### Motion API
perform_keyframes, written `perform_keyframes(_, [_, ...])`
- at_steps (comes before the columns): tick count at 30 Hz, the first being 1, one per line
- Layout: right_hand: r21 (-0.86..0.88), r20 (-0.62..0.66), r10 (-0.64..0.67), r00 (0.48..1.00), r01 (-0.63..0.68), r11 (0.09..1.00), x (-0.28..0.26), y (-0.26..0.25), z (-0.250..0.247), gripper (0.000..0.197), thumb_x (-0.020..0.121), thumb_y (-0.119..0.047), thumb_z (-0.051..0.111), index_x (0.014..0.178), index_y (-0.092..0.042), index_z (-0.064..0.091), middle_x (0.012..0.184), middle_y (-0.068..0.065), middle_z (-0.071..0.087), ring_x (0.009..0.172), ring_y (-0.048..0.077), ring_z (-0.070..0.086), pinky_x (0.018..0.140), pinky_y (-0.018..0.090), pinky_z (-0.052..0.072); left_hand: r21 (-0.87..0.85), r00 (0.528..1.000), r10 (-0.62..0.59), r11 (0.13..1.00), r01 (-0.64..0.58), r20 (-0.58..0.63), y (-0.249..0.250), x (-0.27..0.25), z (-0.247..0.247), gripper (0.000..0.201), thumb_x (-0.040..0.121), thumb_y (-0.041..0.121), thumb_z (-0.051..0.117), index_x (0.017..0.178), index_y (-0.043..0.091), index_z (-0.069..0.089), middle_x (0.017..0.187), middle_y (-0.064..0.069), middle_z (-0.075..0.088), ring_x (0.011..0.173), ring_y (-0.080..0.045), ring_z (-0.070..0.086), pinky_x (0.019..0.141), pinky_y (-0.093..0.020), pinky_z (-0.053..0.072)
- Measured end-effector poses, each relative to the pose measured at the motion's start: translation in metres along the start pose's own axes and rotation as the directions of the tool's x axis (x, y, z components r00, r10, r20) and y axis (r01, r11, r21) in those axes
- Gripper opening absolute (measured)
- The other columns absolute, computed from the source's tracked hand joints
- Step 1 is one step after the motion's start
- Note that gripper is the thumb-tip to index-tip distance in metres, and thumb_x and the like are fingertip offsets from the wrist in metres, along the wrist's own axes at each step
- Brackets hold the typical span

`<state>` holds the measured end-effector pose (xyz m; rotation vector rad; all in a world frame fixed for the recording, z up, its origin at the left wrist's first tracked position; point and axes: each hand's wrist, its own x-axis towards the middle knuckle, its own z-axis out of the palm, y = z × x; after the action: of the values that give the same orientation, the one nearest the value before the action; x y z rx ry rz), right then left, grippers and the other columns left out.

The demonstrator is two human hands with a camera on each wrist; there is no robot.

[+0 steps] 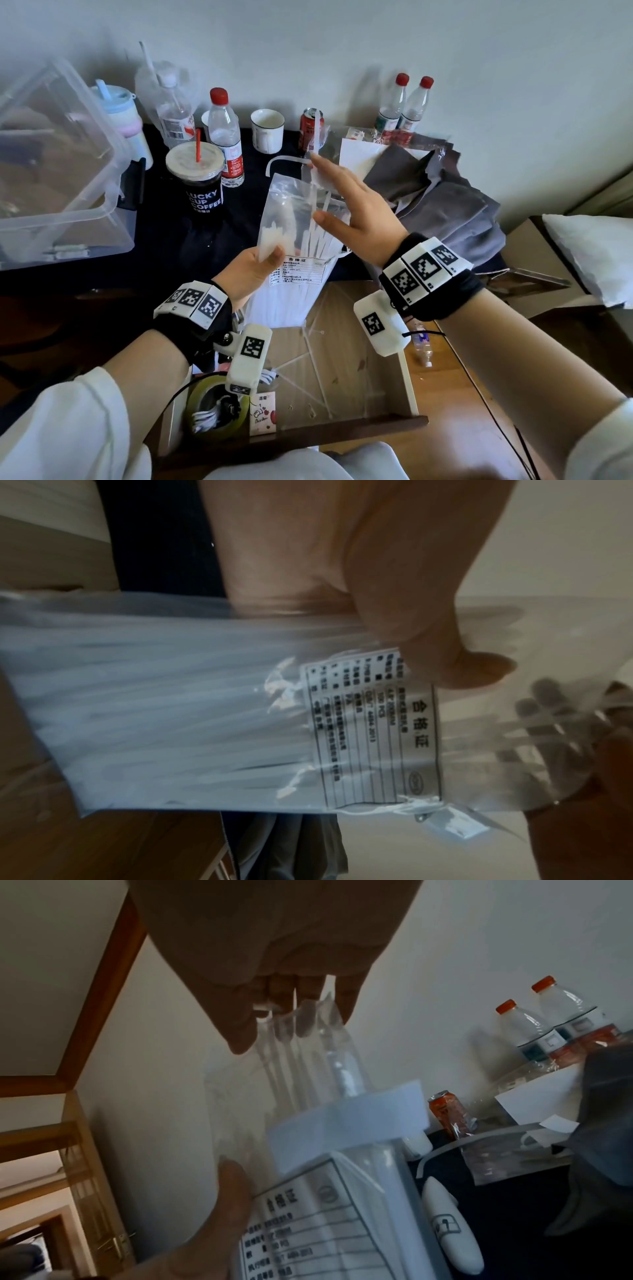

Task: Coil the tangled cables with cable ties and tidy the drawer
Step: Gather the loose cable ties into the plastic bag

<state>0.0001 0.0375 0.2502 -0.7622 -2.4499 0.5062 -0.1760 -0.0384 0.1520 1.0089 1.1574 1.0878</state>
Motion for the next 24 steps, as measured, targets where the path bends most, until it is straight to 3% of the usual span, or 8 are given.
perform_keyframes(2, [-0.007,-0.01,0.014,1.0,-0.014,1.0,-0.001,0.002,0.002,0.065,0.089,-0.026,0.055,0.145,-0.009,0.026,0.142,0.009,0.042,0.128,0.022,0.044,0.103,0.042,0.041,0.001,1.0,0.007,1.0,-0.007,-0.005,0.0,0.0,-0.001,0.09,0.04,0.084,0.066,0.103,0.021,0.068,0.109,0.009,0.071,0.107,-0.001,0.062,0.097,-0.023,0.039])
perform_keyframes(5, [0.075,-0.101,0.014,0.995,-0.007,0.997,0.005,0.002,-0.002,0.075,0.088,-0.02,0.06,0.146,-0.005,0.017,0.152,0.009,0.019,0.14,0.024,0.027,0.11,0.039,0.033,0.011,1.0,-0.006,1.0,0.006,0.006,0.001,0.001,0.0,0.091,0.038,0.085,0.066,0.103,0.021,0.067,0.107,0.01,0.071,0.105,0.0,0.063,0.09,-0.018,0.04])
perform_keyframes(8, [0.08,-0.151,-0.038,0.988,0.05,0.996,0.018,0.002,-0.007,0.075,0.087,-0.018,0.06,0.145,0.003,0.016,0.154,0.021,0.008,0.144,0.028,0.012,0.113,0.043,0.029,0.055,0.999,-0.026,0.998,0.024,0.046,0.0,0.003,-0.002,0.097,0.039,0.084,0.067,0.109,0.016,0.067,0.113,0.001,0.07,0.111,-0.009,0.062,0.099,-0.026,0.041])
perform_keyframes(12, [-0.055,-0.121,-0.057,0.991,0.051,0.997,0.027,0.005,-0.015,0.061,0.089,-0.027,0.053,0.14,0.001,0.035,0.146,0.018,0.034,0.135,0.025,0.034,0.108,0.029,0.032,0.055,0.999,-0.023,0.998,0.021,0.04,0.002,0.006,-0.005,0.098,0.037,0.084,0.068,0.107,0.016,0.067,0.112,0.001,0.071,0.11,-0.01,0.063,0.099,-0.028,0.041])
perform_keyframes(14, [-0.121,-0.095,-0.093,0.991,0.081,0.989,0.021,0.007,-0.015,0.056,0.091,-0.039,0.048,0.134,-0.002,0.047,0.138,0.014,0.047,0.126,0.024,0.046,0.102,0.029,0.036,0.034,1.0,-0.002,0.999,0.001,0.013,0.004,0.007,-0.006,0.097,0.037,0.084,0.068,0.106,0.016,0.067,0.111,0.002,0.071,0.11,-0.011,0.063,0.1,-0.03,0.042])
perform_keyframes(18, [-0.194,0.081,-0.088,0.993,0.102,0.976,0.005,0.008,-0.003,0.074,0.088,-0.06,0.023,0.13,-0.006,0.052,0.136,0.011,0.052,0.133,0.023,0.04,0.111,0.037,0.023,-0.024,0.999,0.009,1.0,-0.01,-0.047,0.007,0.008,-0.006,0.095,0.038,0.082,0.07,0.105,0.016,0.067,0.113,-0.001,0.07,0.112,-0.014,0.062,0.101,-0.034,0.042])
perform_keyframes(22, [-0.005,0.059,0.036,0.998,-0.035,0.999,0.001,0.02,-0.004,0.059,0.094,-0.048,0.04,0.141,-0.012,0.038,0.145,0.004,0.042,0.139,0.016,0.029,0.117,0.039,0.019,-0.012,0.999,-0.019,1.0,0.019,-0.043,0.004,0.0,-0.006,0.096,0.032,0.084,0.068,0.101,0.018,0.067,0.102,0.006,0.073,0.101,-0.004,0.066,0.081,-0.014,0.051])
perform_keyframes(24, [0.157,0.138,0.155,0.978,-0.176,0.972,-0.009,0.027,-0.002,0.048,0.095,-0.031,0.047,0.14,-0.016,0.039,0.142,-0.002,0.044,0.136,0.01,0.033,0.114,0.026,0.024,0.005,0.997,-0.04,0.999,0.04,-0.06,-0.005,-0.005,-0.009,0.096,0.035,0.085,0.067,0.102,0.017,0.067,0.099,0.006,0.074,0.098,-0.004,0.067,0.075,-0.012,0.052])
